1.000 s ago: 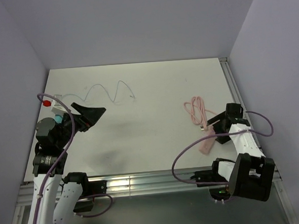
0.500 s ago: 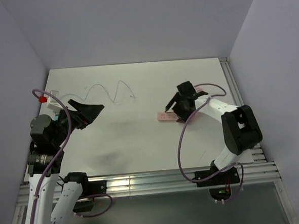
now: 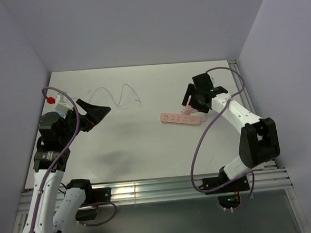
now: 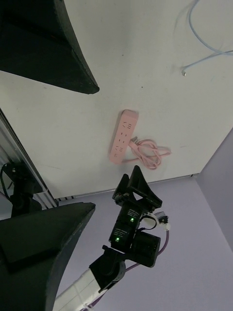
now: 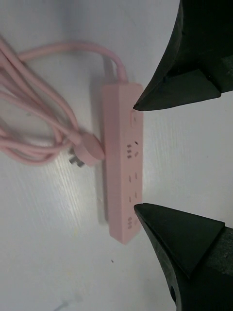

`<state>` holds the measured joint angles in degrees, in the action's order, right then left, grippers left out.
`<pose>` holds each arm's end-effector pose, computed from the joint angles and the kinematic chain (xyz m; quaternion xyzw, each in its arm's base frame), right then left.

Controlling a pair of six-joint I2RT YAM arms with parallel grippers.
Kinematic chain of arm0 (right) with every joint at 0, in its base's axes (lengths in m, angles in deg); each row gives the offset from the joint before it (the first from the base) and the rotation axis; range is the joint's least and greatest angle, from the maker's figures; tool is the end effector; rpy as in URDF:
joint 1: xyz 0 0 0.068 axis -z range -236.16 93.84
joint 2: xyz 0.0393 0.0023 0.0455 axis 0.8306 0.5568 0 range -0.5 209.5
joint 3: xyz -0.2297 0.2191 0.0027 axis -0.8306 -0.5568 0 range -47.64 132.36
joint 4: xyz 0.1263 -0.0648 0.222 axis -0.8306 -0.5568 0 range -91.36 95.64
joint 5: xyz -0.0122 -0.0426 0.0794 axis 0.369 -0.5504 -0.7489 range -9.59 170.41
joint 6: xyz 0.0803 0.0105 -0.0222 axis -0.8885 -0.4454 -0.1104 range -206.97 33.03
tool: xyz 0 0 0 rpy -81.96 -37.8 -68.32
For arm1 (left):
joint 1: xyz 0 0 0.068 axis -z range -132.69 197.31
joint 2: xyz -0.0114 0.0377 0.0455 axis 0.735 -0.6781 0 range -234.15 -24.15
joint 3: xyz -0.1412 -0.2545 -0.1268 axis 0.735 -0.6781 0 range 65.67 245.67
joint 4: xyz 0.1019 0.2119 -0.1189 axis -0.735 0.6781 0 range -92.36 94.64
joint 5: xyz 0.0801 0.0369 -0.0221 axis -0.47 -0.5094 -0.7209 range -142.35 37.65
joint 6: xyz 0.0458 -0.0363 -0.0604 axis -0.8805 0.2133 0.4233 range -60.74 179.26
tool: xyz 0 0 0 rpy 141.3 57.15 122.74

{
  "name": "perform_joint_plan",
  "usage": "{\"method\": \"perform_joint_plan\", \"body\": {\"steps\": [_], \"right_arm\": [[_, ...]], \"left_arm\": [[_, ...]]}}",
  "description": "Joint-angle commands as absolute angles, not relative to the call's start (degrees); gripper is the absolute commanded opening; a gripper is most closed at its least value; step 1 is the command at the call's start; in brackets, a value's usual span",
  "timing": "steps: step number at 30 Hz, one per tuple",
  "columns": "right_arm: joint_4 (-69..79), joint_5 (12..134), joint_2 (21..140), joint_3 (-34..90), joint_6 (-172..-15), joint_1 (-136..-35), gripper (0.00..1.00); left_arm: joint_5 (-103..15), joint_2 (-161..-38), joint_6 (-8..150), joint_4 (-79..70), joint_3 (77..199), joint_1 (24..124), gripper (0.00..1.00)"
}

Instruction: Insert the plug

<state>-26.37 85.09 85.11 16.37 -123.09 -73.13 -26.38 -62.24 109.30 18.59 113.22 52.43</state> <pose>0.3227 0.0923 0.2687 0.1705 0.9339 0.1047 0.2964 0.1440 -0.0452 0.3766 -0.1567 0.7516 -0.4397 0.4660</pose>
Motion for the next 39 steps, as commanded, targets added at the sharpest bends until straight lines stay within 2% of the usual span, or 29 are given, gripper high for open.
{"method": "perform_joint_plan", "body": {"steps": [1, 5, 7, 13, 19, 27, 31, 33, 35, 37, 39], "right_arm": [[-23.81, 85.32, 89.4, 19.85, -117.82, -70.31, 0.83], [-22.39, 83.4, 95.63, 24.41, -117.74, -72.24, 0.82], [-21.87, 82.96, 97.58, 24.95, -117.47, -72.25, 0.81], [-17.13, 77.34, 99.08, 19.69, -120.02, -72.42, 0.79], [-15.98, 74.01, 100.41, 15.74, -120.64, -76.37, 0.77], [-14.92, 74.96, 90.58, 13.35, -120.2, -79.54, 0.77], [-14.66, 75.05, 84.52, 13.01, -119.58, -80.86, 0.77], [-13.96, 71.11, 82.48, 12.65, -118.88, -81.82, 0.78], [-13.52, 68.55, 80.02, 11.86, -118.97, -83.49, 0.78], [-12.82, 66.08, 77.91, 10.99, -118.62, -86.03, 0.78], [-12.2, 65.82, 76.5, 10.46, -118.53, -88.06, 0.78]], "left_arm": [[-25.71, -62.29, 107.69, 14.95, 113.3, 52.49, 1.0], [-35.54, -65.1, 106.29, 22.68, 118.56, 52.49, 0.94], [-42.13, -68.35, 105.24, 28.47, 121.46, 52.49, 0.95], [-56.0, -79.25, 102.33, 39.99, 132.89, 52.49, 0.99], [-66.57, -86.63, 103.82, 42.64, 138.52, 50.83, 1.0], [-69.31, -96.37, 105.15, 40.8, 140.55, 43.28, 1.0], [-71.78, -104.12, 101.64, 39.75, 145.02, 39.93, 0.99], [-71.52, -109.04, 97.16, 37.82, 146.26, 37.31, 0.99], [-70.37, -112.99, 94.18, 36.85, 148.02, 35.1, 0.86], [-71.59, -114.76, 91.8, 33.87, 147.5, 33.51, 0.8], [-72.13, -117.31, 90.12, 33.07, 147.67, 32.98, 0.8]]}}
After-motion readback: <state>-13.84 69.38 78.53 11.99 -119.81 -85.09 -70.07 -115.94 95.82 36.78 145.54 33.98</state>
